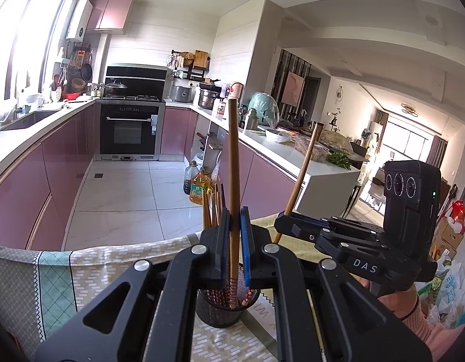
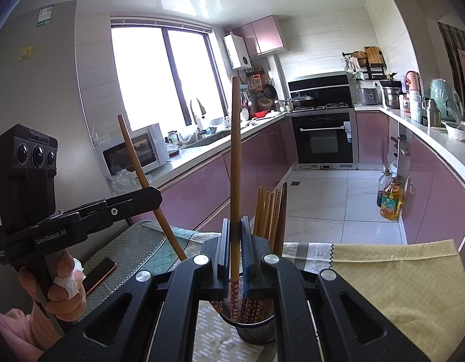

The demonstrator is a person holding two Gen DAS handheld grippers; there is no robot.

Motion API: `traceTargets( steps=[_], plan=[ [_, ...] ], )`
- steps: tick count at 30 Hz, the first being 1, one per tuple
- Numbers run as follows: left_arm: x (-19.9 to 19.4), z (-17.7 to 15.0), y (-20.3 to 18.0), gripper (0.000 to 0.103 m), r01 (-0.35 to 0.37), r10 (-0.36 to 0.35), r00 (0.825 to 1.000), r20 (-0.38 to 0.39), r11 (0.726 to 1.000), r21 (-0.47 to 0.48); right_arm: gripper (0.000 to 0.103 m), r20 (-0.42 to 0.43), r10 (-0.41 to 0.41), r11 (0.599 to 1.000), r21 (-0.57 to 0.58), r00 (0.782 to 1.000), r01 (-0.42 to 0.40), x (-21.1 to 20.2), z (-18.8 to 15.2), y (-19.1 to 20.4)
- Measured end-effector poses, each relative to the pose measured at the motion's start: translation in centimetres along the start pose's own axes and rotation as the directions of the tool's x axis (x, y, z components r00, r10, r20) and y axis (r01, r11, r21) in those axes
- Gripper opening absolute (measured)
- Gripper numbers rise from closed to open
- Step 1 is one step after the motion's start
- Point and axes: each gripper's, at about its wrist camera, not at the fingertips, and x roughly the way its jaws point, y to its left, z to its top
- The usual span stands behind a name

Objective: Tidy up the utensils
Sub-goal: 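Lower the left tool's chopstick into the cup while the right tool brings its chopstick over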

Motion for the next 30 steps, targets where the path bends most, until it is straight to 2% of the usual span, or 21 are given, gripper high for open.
traceTargets(
  steps=[30],
  plan=[
    [2.3,1.0,0.9,0.008,-0.023,0.022,0.999,-0.038,1.000,-0.016,0.006,-0.026,-0.025,1.000,0.017,0.999,0.025,1.6,-0.1,-1.0]
  ],
)
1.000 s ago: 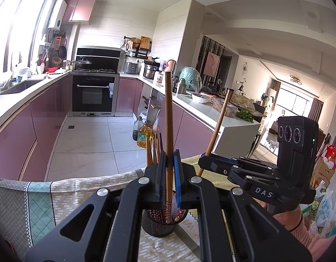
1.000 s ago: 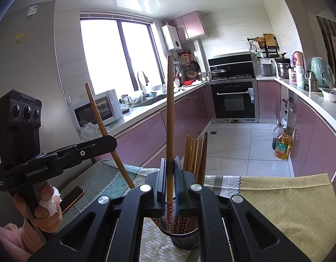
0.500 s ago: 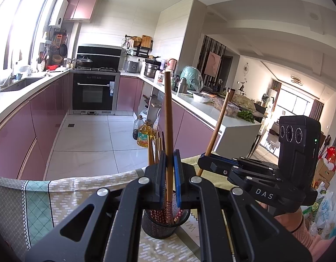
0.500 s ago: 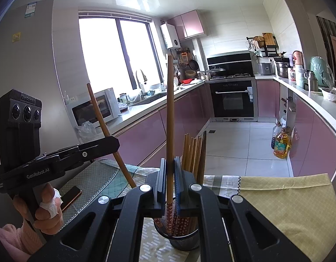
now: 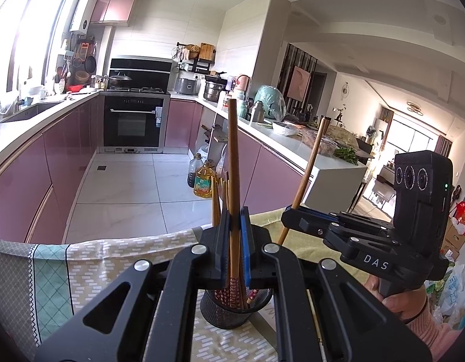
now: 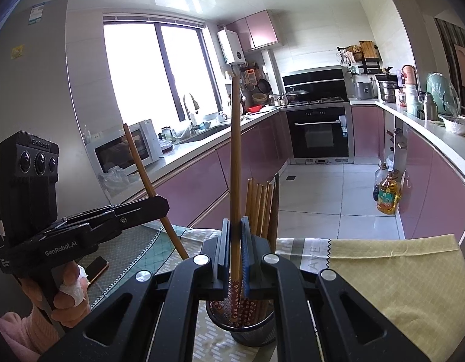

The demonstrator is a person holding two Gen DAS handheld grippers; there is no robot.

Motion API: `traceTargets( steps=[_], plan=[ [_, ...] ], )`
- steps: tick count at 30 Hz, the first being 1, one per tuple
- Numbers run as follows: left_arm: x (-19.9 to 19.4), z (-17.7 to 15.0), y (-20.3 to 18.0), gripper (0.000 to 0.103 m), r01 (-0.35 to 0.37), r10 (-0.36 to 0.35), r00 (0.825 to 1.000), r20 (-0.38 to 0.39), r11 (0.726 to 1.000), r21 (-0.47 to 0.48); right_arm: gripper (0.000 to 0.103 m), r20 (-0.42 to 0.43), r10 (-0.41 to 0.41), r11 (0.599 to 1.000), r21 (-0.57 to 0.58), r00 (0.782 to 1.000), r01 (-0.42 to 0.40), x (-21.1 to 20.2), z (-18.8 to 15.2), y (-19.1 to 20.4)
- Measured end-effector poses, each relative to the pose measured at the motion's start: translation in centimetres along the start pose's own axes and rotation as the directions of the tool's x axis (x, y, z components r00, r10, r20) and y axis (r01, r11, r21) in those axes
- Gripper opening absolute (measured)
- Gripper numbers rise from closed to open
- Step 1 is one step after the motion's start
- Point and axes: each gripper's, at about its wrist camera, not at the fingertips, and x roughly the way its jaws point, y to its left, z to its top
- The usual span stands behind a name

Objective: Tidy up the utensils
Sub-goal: 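Lower the left tool's chopstick into the cup while the right tool brings its chopstick over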

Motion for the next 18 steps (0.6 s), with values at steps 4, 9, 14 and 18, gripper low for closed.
traceTargets(
  steps=[4,9,14,18],
  plan=[
    [0.4,0.0,0.2,0.008,-0.001,0.001,1.000,-0.010,1.000,-0.001,0.006,-0.005,-0.002,1.000,0.005,1.000,0.002,0.3,-0.2,-0.1],
    [1.0,-0.2,0.7,0.008,-0.002,0.002,1.000,-0.021,1.000,-0.004,0.006,-0.012,-0.004,1.000,0.011,1.000,0.004,0.6,-0.4,-0.3],
    [1.5,-0.4,0.6,0.008,-0.003,0.003,0.999,-0.035,1.000,-0.004,0.006,-0.018,-0.006,1.000,0.014,1.000,0.006,0.9,-0.5,-0.5],
    [1.8,-0.6,0.8,0.008,-0.006,0.006,0.999,-0.047,1.000,0.000,0.006,-0.025,-0.010,1.000,0.016,1.000,0.010,1.0,-0.7,-0.7]
  ],
)
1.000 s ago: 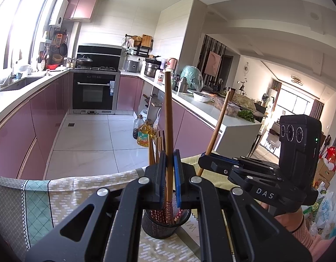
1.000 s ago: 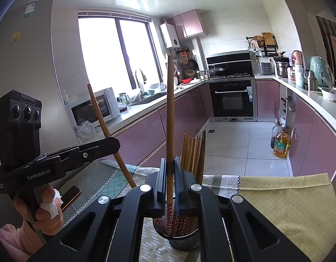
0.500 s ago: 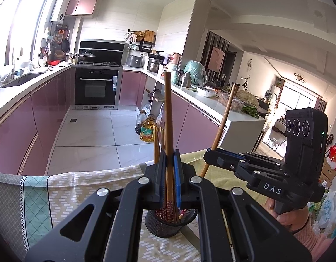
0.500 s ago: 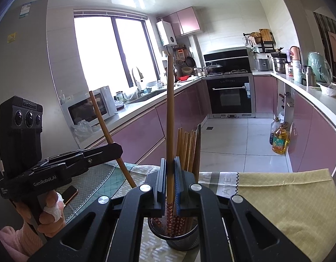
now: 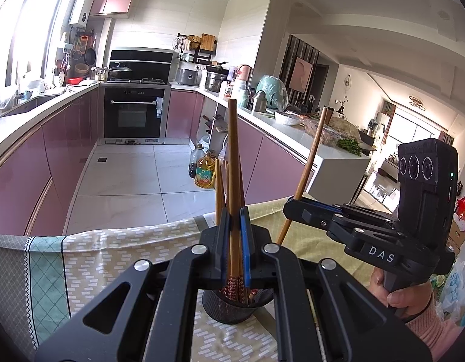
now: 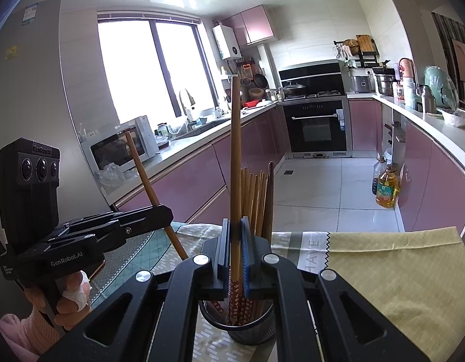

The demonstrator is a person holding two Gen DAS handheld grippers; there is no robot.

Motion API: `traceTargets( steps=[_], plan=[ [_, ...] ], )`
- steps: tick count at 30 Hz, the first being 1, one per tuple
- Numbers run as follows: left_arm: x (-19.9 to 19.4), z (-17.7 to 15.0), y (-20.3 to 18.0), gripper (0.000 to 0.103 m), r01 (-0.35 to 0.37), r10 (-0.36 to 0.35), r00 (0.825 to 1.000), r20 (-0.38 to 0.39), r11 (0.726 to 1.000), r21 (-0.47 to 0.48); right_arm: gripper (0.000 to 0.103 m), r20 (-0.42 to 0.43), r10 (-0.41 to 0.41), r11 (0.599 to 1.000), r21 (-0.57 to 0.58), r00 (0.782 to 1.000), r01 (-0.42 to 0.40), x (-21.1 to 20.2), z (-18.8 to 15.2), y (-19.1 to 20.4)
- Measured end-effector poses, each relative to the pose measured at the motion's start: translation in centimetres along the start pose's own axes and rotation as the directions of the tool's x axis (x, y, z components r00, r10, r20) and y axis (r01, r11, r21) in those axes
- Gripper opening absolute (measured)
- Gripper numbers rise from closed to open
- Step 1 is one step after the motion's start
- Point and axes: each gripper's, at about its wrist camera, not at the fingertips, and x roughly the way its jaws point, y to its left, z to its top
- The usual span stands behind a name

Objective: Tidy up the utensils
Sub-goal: 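Lower the left tool's chopstick into the cup while the right tool brings its chopstick over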

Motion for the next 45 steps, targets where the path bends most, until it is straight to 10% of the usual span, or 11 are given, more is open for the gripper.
traceTargets(
  steps=[45],
  plan=[
    [5.0,-2.0,-0.3,0.008,-0.056,0.061,0.991,-0.118,0.997,0.050,0.006,-0.108,-0.044,0.999,0.018,0.993,0.046,4.2,-2.9,-1.3]
  ],
)
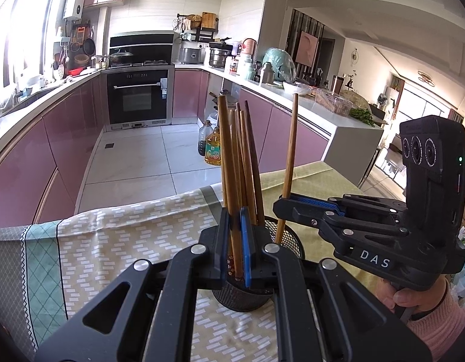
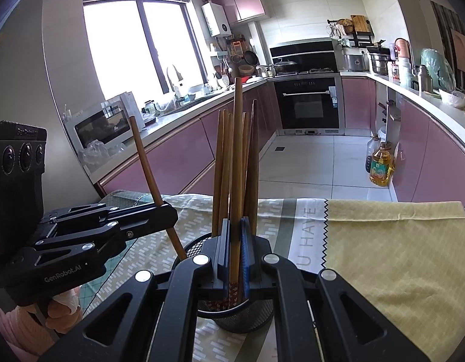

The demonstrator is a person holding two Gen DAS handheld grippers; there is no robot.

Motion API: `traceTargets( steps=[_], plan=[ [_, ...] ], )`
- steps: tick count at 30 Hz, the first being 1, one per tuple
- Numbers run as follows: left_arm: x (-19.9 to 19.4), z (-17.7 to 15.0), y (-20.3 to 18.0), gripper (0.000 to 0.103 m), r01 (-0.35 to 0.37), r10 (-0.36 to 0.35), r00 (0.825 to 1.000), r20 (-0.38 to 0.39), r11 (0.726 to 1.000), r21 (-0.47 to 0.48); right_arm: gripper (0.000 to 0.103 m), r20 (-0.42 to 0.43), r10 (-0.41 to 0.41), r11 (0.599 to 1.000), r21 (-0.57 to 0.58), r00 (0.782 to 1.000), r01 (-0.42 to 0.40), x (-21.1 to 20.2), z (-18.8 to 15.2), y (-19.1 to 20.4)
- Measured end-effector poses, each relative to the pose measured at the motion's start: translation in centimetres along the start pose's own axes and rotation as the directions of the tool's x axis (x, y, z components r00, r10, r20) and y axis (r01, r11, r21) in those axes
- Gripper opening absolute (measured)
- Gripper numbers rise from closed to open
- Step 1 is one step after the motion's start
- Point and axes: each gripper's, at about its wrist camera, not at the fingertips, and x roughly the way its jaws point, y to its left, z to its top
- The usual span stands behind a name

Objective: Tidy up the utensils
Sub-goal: 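Lower the left tool's chopstick into the cup while the right tool brings its chopstick over, then open the left tool in the cup while the right tool drops its chopstick in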

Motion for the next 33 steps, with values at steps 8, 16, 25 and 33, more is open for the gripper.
traceTargets(
  steps=[8,16,25,33],
  plan=[
    [1.0,0.4,0.2,0.008,-0.004,0.004,1.000,-0.013,1.000,-0.014,0.006,-0.007,0.004,1.000,0.018,1.000,-0.004,0.5,0.1,-0.5],
    [2.0,0.7,0.4,0.009,-0.006,0.006,1.000,-0.023,1.000,-0.017,0.006,-0.014,0.011,0.999,0.033,1.000,-0.011,0.8,0.2,-0.9],
    [2.7,1.0,0.7,0.009,-0.007,0.007,1.000,-0.027,1.000,-0.018,0.006,-0.017,0.015,0.999,0.035,1.000,-0.014,0.9,-0.1,-0.8],
    [3.8,0.8,0.7,0.009,-0.010,0.010,0.999,-0.040,1.000,-0.013,0.006,-0.023,0.018,0.999,0.039,1.000,-0.018,1.4,0.1,-0.7]
  ],
)
